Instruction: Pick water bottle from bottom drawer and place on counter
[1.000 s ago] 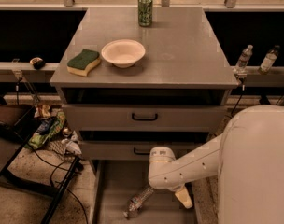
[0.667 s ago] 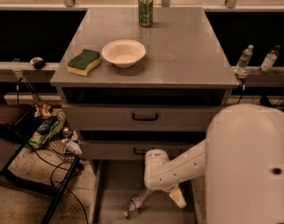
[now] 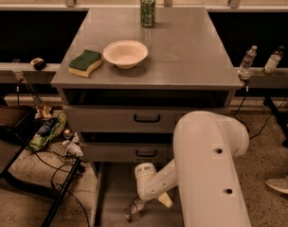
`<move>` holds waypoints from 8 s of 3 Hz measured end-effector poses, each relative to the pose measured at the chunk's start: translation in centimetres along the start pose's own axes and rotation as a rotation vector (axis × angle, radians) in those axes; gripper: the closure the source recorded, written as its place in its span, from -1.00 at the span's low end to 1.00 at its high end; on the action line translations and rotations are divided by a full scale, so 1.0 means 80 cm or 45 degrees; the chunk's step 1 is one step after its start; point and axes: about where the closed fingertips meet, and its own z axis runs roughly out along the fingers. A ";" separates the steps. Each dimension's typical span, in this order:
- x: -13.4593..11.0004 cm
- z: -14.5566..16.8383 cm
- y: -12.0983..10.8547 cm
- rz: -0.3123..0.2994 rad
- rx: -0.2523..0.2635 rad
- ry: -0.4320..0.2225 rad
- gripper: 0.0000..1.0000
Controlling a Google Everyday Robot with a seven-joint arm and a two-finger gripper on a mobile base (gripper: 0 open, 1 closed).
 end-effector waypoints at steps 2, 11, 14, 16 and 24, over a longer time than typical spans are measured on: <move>-0.073 0.097 -0.042 -0.206 0.004 -0.220 -0.94; -0.063 -0.272 0.079 0.158 0.057 0.013 1.00; 0.080 -0.505 0.092 0.594 0.084 -0.016 1.00; 0.104 -0.523 0.082 0.608 0.032 0.018 1.00; 0.611 -0.747 -0.109 1.410 0.384 0.384 1.00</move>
Offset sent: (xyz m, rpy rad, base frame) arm 0.0163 0.0680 -0.1199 0.1239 0.2115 0.2164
